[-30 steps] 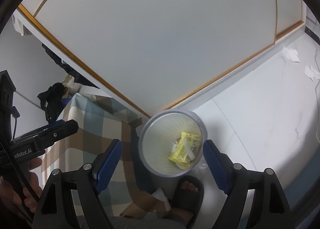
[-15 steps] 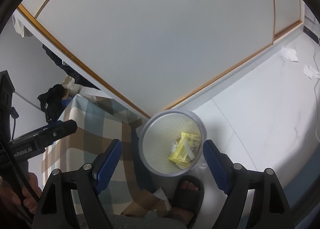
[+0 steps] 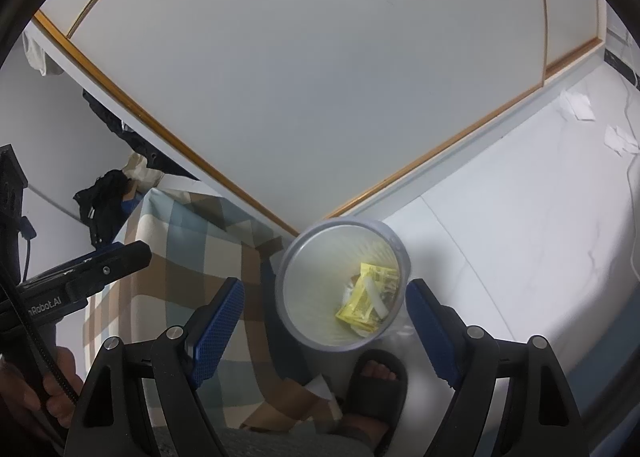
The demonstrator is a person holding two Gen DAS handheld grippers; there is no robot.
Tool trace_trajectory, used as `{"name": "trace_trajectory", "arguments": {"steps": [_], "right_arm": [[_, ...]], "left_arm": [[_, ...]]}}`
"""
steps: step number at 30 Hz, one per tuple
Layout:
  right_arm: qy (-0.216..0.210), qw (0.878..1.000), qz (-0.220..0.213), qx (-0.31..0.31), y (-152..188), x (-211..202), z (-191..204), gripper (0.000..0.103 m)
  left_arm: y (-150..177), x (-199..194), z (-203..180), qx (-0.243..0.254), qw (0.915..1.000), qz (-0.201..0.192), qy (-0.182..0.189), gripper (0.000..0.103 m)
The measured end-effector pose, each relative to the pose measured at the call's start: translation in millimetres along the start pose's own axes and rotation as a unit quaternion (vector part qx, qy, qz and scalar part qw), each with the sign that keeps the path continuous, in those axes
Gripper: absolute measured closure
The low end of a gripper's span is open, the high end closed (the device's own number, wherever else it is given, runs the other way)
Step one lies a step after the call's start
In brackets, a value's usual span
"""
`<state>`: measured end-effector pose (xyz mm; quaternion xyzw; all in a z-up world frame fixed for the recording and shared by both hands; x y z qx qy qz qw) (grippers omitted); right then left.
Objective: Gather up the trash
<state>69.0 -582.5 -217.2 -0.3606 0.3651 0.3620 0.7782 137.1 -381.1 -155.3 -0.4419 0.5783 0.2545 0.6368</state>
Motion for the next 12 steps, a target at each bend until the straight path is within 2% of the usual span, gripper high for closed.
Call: {"name": "trace_trajectory", "arguments": {"steps": [5, 12], "right_arm": [[0.001, 1.0, 0.001, 0.002, 1.2, 0.1, -0.8, 0.02], [0.009, 1.0, 0.001, 0.002, 1.8, -3.4, -1.2, 0.02]], "left_arm": [[1.6, -1.5, -4.6, 0.005, 0.9996, -0.003, 0.028, 0.031], [1.7, -7.6, -4.6, 0.001, 0.9991, -0.018, 0.038, 0.031]]}}
Point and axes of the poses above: each gripper's, at about its wrist camera, not at the fingertips, and x roughly the way its jaws point, z to its left, y to its underside, the point moved 6 cm from there along x, roughly the way its jaws point, and after that the axes turned 8 degrees about z, right-handed, at the moved point
